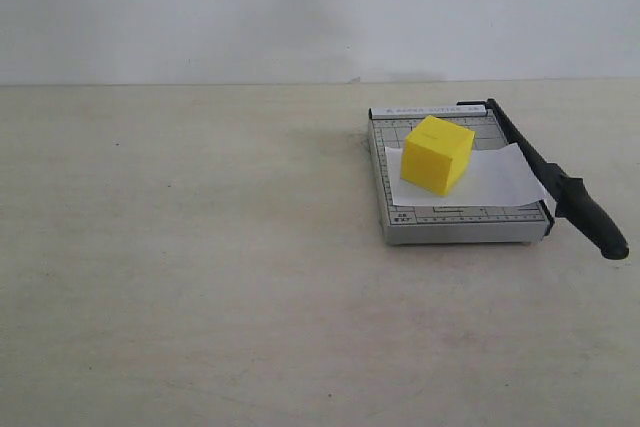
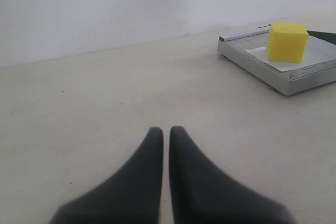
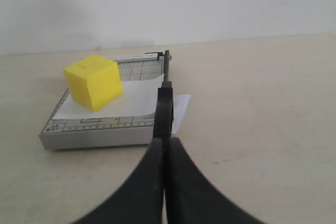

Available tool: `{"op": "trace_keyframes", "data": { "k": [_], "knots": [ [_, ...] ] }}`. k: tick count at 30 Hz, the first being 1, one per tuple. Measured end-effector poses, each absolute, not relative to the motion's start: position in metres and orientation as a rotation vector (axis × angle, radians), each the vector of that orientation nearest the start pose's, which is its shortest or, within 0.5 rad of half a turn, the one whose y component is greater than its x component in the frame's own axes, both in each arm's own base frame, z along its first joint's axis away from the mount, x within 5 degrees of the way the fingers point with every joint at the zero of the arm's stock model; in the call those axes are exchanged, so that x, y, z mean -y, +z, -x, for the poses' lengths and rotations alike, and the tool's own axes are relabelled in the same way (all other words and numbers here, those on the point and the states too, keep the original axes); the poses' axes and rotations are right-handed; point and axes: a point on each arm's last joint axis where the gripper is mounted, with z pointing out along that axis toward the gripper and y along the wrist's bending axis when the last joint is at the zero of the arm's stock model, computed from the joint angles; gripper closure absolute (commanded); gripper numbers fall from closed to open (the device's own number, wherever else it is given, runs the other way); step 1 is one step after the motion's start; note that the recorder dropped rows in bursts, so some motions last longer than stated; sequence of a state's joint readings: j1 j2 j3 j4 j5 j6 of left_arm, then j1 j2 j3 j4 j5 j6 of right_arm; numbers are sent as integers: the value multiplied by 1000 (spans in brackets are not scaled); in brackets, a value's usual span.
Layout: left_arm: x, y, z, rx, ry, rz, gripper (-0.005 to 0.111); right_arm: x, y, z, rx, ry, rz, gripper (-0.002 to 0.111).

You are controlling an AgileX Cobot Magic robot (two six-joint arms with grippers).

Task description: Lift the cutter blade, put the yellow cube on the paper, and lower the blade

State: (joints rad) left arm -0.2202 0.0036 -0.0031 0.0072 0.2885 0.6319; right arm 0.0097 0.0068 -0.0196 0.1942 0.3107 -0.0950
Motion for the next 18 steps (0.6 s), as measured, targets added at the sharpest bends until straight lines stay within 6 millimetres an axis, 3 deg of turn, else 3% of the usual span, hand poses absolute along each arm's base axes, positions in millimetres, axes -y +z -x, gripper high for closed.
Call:
{"op": "trace_keyframes", "data": {
  "k": [6,18],
  "knots": [
    [12,188,-54,-1621,304,-741,102,-2,200,-56,-1640,70,-39,109],
    [9,188,-54,-1644,344,-697,102,-1,201,-56,-1631,30,-1,109]
  ]
}}
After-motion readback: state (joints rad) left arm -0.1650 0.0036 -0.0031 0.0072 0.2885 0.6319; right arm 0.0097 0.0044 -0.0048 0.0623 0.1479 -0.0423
